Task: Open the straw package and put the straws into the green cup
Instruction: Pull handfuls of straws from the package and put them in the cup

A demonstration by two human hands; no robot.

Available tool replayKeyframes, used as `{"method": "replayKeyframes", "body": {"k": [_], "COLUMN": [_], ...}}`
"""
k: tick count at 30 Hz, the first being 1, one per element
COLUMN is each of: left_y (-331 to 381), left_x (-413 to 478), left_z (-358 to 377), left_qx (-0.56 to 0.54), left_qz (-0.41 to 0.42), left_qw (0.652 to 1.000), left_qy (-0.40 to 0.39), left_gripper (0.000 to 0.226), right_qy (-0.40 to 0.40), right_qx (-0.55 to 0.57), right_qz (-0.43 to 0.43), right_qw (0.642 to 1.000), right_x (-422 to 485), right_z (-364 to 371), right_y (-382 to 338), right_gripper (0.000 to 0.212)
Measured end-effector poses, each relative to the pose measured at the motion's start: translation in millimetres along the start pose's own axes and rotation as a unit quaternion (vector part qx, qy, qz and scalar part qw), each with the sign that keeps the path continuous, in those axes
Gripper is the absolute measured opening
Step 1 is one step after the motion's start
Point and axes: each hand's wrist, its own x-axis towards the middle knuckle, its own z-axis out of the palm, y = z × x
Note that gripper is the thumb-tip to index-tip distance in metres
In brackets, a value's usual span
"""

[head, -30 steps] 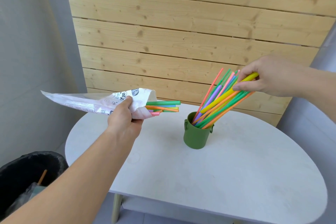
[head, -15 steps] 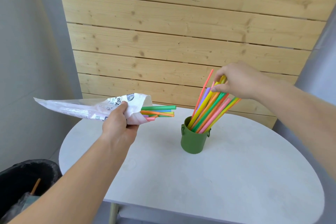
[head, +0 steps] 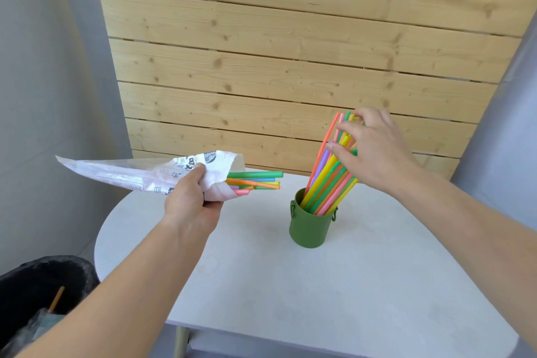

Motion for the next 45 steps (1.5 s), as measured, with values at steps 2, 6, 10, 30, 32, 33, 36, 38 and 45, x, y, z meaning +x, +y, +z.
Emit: {"method": "replayKeyframes", "body": {"k": [2,6,10,30,32,33,36,38,45], "left_y": [0.0,1.5,1.5,-15.9,-16.1,-15.8,-14.1,-12.9,-8.5], "left_x": [0.1,-2.4,-6.1,-23.3,-20.6,-19.7,-20.7,-22.0,-21.3], "left_z": [-0.3,-0.1,1.2,19.1,17.4,16.8,17.2,18.1,14.0], "left_qx": [-0.006,-0.010,-0.010,0.031,0.014,0.006,0.000,0.009,0.010], "left_qz": [-0.001,0.001,0.004,0.046,0.037,0.032,0.025,0.022,0.009], "left_qw": [1.000,1.000,1.000,0.998,0.999,0.999,1.000,1.000,1.000], "left_qy": [-0.005,0.001,0.008,-0.017,-0.013,-0.014,-0.015,-0.011,-0.023], "left_gripper": [0.010,0.012,0.013,0.046,0.045,0.045,0.044,0.045,0.044], "right_qy": [-0.014,-0.058,-0.030,0.010,0.041,0.048,0.032,-0.002,-0.004], "right_qx": [-0.002,0.030,0.044,0.494,0.491,0.498,0.566,0.598,0.564], "right_qz": [0.005,0.031,0.046,0.163,0.156,0.163,0.198,0.217,0.177], "right_qw": [1.000,0.997,0.998,0.854,0.856,0.850,0.799,0.771,0.807], "right_x": [-0.1,6.4,5.5,-51.4,-49.7,-48.7,-47.7,-48.9,-47.9], "right_z": [2.8,-3.7,-22.1,28.5,30.0,30.2,31.0,32.6,25.7], "right_y": [-0.2,3.6,1.2,-112.5,-106.4,-103.5,-99.3,-100.3,-93.1], "right_gripper": [0.055,0.054,0.058,0.021,0.021,0.021,0.028,0.032,0.024]}}
